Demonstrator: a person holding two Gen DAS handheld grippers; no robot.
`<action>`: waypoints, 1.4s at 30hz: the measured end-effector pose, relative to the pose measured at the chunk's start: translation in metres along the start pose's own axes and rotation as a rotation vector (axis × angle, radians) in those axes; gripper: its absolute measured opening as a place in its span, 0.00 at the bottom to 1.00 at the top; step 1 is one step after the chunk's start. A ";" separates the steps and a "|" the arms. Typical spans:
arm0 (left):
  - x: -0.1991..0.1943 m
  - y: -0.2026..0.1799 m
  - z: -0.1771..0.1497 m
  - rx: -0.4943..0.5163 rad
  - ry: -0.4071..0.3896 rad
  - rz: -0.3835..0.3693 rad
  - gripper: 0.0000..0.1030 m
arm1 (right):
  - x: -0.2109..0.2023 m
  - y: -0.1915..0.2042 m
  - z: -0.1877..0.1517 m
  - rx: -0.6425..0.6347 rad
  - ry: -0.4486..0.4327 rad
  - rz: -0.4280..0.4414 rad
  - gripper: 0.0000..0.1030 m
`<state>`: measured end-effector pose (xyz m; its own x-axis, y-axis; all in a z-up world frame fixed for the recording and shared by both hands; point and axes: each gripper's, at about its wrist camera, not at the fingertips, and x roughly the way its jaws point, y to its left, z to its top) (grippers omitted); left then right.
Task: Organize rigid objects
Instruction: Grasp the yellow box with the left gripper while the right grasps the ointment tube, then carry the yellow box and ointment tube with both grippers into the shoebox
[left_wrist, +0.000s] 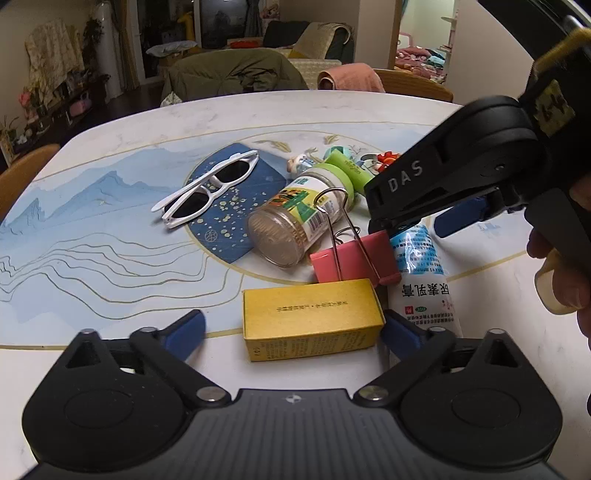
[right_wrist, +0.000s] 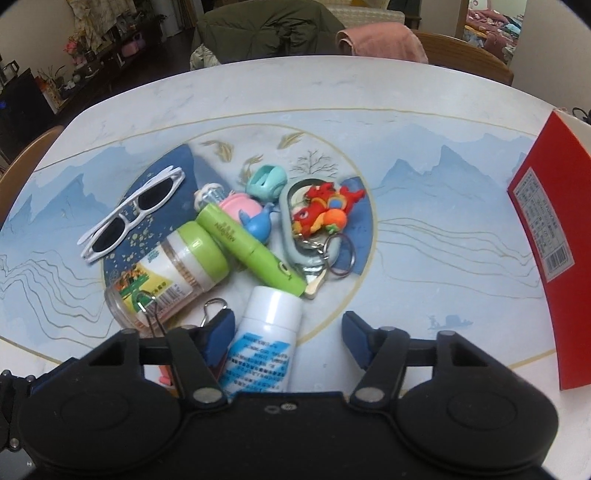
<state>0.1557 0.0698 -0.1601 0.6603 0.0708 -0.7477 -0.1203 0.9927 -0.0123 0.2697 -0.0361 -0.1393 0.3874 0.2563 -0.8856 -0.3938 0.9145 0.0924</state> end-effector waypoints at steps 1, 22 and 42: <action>0.000 -0.001 0.000 0.004 0.003 -0.002 0.88 | 0.000 0.001 0.000 -0.002 0.001 0.003 0.55; -0.023 -0.008 0.005 -0.036 0.024 -0.050 0.69 | -0.032 -0.029 -0.027 0.015 0.027 0.049 0.34; -0.090 -0.085 0.083 0.084 -0.060 -0.147 0.69 | -0.139 -0.106 -0.020 0.059 -0.060 0.122 0.34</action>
<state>0.1682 -0.0132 -0.0367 0.7093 -0.0721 -0.7012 0.0411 0.9973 -0.0609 0.2412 -0.1752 -0.0346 0.3895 0.3836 -0.8374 -0.3921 0.8917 0.2260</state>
